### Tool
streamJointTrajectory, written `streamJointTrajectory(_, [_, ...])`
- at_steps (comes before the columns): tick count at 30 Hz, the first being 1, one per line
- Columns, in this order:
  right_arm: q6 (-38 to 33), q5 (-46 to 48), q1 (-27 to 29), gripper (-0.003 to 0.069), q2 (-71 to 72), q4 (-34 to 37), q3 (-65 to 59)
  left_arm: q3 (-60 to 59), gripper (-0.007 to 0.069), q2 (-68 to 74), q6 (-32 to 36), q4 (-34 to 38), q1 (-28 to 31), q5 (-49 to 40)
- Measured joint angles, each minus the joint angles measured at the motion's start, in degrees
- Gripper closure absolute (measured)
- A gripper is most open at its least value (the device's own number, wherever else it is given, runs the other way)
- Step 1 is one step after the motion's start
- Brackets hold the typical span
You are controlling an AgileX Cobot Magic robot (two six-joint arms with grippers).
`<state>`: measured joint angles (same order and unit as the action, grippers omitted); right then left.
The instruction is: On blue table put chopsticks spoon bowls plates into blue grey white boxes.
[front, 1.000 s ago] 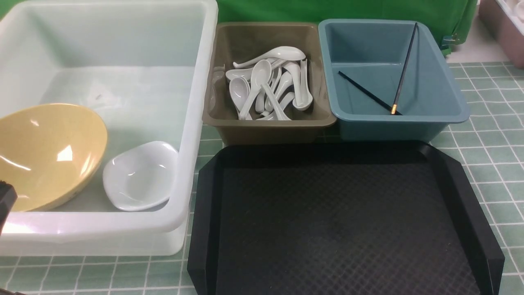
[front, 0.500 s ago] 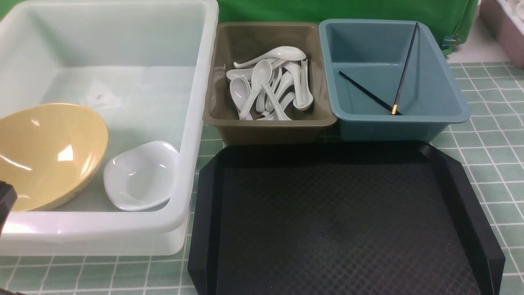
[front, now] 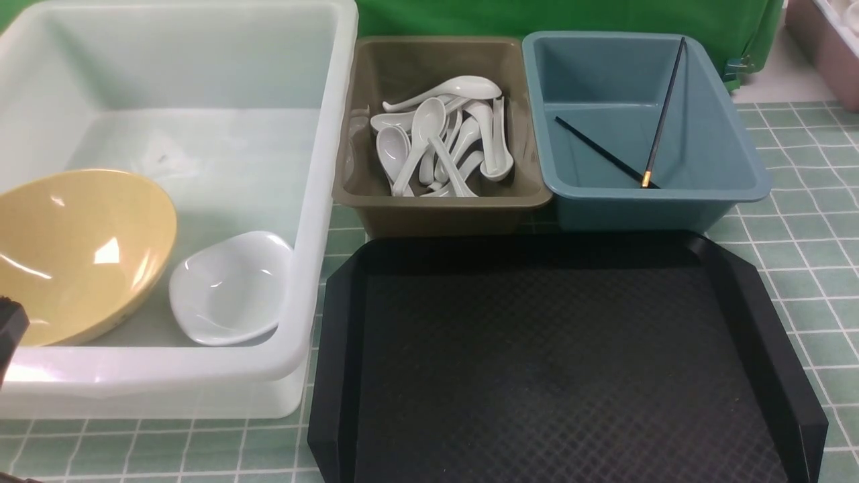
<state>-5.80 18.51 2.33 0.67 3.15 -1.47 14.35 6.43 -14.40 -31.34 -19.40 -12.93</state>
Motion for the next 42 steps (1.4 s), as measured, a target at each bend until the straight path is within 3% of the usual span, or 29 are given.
streamJointTrajectory(10, [0.0, 0.0, 0.0, 0.0601, 0.0, 0.0, 0.0, -0.4, 0.0622, -0.3, -0.1, 0.0, 0.0, 0.3])
streamJointTrajectory(14, [0.0, 0.0, 0.0, 0.0596, 0.0, 0.0, 0.0, -3.6, 0.0622, -3.6, -0.1, 0.3, 3.8, 0.3])
streamJointTrajectory(22, [0.0, 0.0, 0.0, 0.0586, 0.0, 0.0, 0.0, -13.3, 0.0622, -7.2, 0.2, 16.3, 16.4, 2.2])
streamJointTrajectory(30, [0.0, 0.0, 0.0, 0.0579, 0.0, 0.0, 0.0, -15.8, 0.0622, -7.3, 5.4, 28.2, 16.6, -5.6])
streamJointTrajectory(42, [0.0, 0.0, 0.0, 0.0569, 0.0, 0.0, 0.0, -15.8, 0.0622, -7.3, 8.8, 29.1, 16.6, -5.6])
